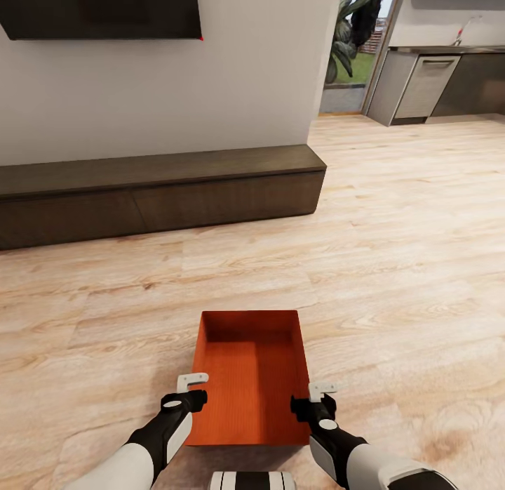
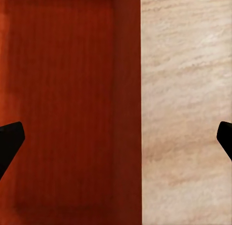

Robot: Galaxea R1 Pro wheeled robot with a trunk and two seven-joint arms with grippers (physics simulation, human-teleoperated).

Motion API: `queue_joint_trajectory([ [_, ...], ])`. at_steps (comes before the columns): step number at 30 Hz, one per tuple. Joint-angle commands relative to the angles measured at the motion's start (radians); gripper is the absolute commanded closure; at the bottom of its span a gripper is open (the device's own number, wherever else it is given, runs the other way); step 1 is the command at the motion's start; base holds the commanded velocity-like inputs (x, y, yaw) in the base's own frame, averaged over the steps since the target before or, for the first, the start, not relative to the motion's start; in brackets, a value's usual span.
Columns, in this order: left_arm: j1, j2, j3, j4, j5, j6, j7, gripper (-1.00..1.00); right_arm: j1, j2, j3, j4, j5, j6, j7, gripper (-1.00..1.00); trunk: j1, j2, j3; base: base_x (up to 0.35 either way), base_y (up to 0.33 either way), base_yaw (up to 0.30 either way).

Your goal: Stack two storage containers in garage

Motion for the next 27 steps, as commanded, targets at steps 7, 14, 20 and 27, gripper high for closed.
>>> queue_joint_trajectory([
  [7, 0.000, 0.000, 0.000, -0.002, 0.006, 0.005, 0.003, -1.00, -0.001, 0.000, 0.008, 0.001, -0.006, -0.003, -0.004, -1.00, 0.011, -0.021, -0.010, 0.000, 0.000, 0.000],
  [14, 0.000, 0.000, 0.000, -0.002, 0.006, 0.005, 0.003, -1.00, -0.001, 0.000, 0.008, 0.001, -0.006, -0.003, -0.005, -1.00, 0.038, -0.070, -0.032, 0.000, 0.000, 0.000],
  [20, 0.000, 0.000, 0.000, -0.002, 0.006, 0.005, 0.003, -1.00, -0.001, 0.000, 0.008, 0.001, -0.006, -0.004, -0.005, -1.00, 0.046, -0.084, -0.038, 0.000, 0.000, 0.000],
  [27, 0.000, 0.000, 0.001, -0.002, 0.006, 0.005, 0.003, -1.00, -0.001, 0.000, 0.008, 0.001, -0.006, -0.004, -0.005, -1.00, 0.046, -0.084, -0.038, 0.000, 0.000, 0.000],
])
